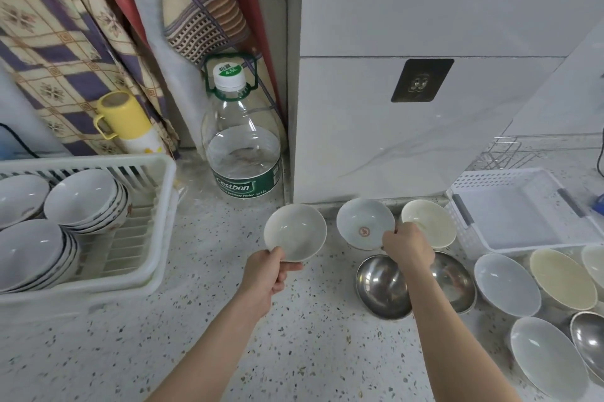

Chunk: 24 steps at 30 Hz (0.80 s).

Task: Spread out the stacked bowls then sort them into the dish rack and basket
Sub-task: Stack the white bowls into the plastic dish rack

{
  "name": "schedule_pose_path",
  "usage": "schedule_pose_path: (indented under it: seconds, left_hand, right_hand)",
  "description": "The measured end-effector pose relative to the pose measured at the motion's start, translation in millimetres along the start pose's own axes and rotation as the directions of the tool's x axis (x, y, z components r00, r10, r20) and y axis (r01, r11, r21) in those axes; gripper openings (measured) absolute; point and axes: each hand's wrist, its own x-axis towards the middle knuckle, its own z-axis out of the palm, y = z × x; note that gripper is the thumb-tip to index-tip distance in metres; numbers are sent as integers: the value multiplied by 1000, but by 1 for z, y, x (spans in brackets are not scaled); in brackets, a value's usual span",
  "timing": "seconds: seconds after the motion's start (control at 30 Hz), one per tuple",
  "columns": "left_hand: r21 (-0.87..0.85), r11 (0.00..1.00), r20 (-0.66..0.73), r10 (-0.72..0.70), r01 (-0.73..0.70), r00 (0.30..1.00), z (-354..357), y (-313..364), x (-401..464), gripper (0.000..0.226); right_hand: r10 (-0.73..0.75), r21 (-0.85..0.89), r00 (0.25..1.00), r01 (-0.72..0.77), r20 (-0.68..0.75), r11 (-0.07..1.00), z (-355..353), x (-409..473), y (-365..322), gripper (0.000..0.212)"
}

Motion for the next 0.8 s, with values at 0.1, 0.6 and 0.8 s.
schedule_pose_path:
  seconds: [0.1, 0.6, 0.8]
  left_hand:
    - [0, 999, -6, 38, -38, 999, -13, 1, -13, 20]
    - [-97, 946, -65, 305, -311, 950, -135, 29, -80, 24]
    - [-108, 908, -200, 380, -406, 903, -230, 49, -89, 20]
  right_hand:
    - [-22, 45, 1000, 22, -2, 999, -4, -15, -5, 8]
    - [-200, 446, 968, 112, 154, 888, 25, -126, -70, 25]
    - [-312, 500, 936, 195, 161, 844, 59, -176, -146, 19]
